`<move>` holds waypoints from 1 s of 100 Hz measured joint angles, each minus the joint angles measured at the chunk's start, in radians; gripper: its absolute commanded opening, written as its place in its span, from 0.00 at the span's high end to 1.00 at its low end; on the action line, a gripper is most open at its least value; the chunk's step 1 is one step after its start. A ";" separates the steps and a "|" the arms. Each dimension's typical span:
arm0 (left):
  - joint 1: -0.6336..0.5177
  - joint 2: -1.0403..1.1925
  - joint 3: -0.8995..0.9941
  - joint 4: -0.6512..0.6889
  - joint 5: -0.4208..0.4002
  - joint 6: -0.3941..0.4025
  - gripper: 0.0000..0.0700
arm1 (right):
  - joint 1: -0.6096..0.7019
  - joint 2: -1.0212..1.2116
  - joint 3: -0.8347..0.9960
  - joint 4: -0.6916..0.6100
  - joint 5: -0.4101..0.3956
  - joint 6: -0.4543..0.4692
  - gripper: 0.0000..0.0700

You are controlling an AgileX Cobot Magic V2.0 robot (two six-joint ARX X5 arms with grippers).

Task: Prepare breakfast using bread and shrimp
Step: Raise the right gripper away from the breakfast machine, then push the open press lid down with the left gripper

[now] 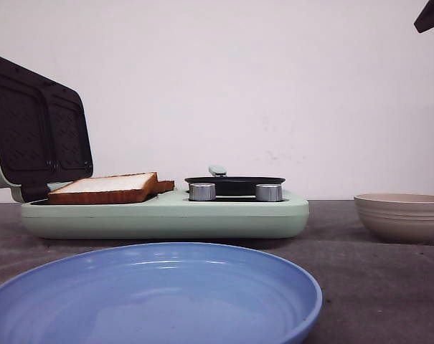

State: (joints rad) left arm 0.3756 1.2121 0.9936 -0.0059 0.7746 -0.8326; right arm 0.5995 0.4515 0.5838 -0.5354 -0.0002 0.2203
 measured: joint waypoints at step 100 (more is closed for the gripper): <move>-0.054 0.358 0.087 0.174 0.050 -0.076 0.49 | 0.000 0.000 0.000 0.000 0.000 -0.031 0.66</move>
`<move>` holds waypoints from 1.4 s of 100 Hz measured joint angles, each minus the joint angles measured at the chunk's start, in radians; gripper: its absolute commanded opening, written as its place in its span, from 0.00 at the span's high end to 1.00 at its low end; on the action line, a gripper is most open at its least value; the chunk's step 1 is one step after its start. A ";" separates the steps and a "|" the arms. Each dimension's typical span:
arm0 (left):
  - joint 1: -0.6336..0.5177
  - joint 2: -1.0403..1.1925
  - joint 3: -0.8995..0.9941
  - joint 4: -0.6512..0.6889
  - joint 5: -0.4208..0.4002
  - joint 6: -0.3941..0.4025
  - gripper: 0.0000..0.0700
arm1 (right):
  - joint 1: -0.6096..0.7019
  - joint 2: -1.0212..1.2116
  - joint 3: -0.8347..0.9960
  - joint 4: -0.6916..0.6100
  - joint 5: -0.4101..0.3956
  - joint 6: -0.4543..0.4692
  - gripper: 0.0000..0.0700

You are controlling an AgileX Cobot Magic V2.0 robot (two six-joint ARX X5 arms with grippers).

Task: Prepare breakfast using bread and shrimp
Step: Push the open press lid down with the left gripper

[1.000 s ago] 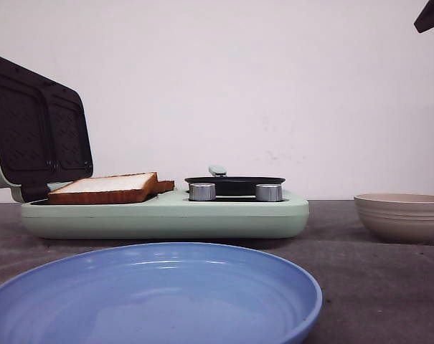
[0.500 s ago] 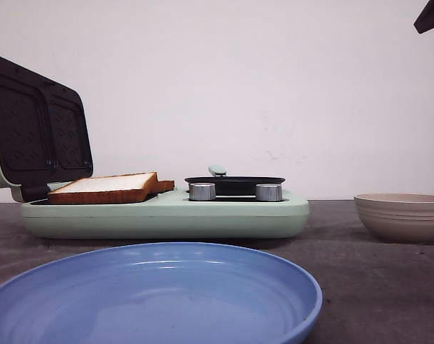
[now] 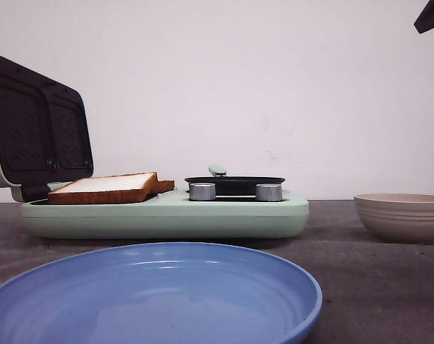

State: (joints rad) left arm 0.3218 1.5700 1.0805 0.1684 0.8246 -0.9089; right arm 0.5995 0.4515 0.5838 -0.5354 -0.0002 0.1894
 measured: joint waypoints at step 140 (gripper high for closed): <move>-0.246 0.002 0.101 -0.115 -0.093 0.079 0.99 | 0.000 0.000 0.000 0.000 0.000 0.000 0.66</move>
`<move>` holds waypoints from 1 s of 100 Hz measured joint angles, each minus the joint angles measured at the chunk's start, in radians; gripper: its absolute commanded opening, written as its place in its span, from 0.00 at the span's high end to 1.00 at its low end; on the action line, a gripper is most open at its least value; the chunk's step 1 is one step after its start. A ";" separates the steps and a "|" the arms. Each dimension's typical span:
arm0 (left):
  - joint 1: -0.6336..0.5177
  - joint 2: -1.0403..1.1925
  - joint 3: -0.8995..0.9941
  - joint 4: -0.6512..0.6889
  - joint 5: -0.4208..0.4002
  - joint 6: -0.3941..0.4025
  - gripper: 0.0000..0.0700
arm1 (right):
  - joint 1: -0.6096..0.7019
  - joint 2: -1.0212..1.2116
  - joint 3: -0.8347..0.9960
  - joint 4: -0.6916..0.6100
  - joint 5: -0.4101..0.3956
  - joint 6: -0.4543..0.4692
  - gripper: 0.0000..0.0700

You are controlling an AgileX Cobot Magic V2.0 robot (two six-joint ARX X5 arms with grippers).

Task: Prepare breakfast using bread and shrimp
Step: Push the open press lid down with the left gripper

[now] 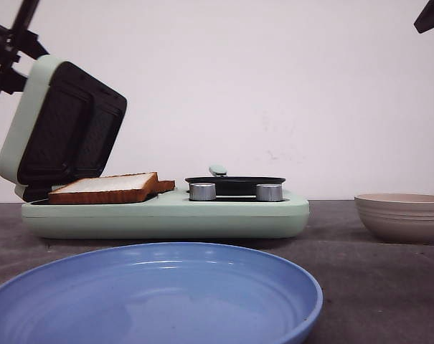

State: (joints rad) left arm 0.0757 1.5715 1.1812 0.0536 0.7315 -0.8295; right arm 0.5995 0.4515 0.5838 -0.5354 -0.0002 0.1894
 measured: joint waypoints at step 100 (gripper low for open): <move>-0.296 -0.008 0.064 -0.265 -0.446 0.373 1.00 | 0.000 0.000 0.000 0.000 0.000 0.000 0.66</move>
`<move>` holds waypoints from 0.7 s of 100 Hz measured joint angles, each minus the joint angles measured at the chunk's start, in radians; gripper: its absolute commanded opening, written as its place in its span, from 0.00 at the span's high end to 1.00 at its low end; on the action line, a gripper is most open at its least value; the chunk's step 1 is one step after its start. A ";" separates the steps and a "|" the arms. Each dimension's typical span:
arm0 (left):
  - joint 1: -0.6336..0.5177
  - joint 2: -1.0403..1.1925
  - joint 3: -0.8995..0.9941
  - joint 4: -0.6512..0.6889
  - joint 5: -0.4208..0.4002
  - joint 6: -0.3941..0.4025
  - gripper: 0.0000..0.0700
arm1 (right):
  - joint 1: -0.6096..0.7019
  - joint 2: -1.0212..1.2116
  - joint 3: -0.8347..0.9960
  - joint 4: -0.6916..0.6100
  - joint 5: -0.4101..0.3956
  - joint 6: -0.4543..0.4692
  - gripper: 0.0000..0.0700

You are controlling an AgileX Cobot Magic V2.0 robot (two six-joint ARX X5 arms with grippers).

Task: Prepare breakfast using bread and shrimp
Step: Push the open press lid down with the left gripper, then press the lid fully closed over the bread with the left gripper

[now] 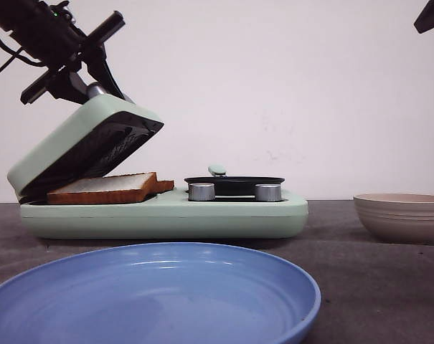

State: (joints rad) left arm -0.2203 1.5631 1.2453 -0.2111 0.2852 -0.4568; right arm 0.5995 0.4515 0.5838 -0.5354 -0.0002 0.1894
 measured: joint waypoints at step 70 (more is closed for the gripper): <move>-0.108 0.001 0.005 -0.040 -0.212 0.119 1.00 | 0.000 0.000 0.000 0.000 0.000 0.000 0.66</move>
State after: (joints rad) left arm -0.3286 1.5642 1.2503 -0.2516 0.0727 -0.3378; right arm 0.5995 0.4515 0.5838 -0.5354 -0.0002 0.1898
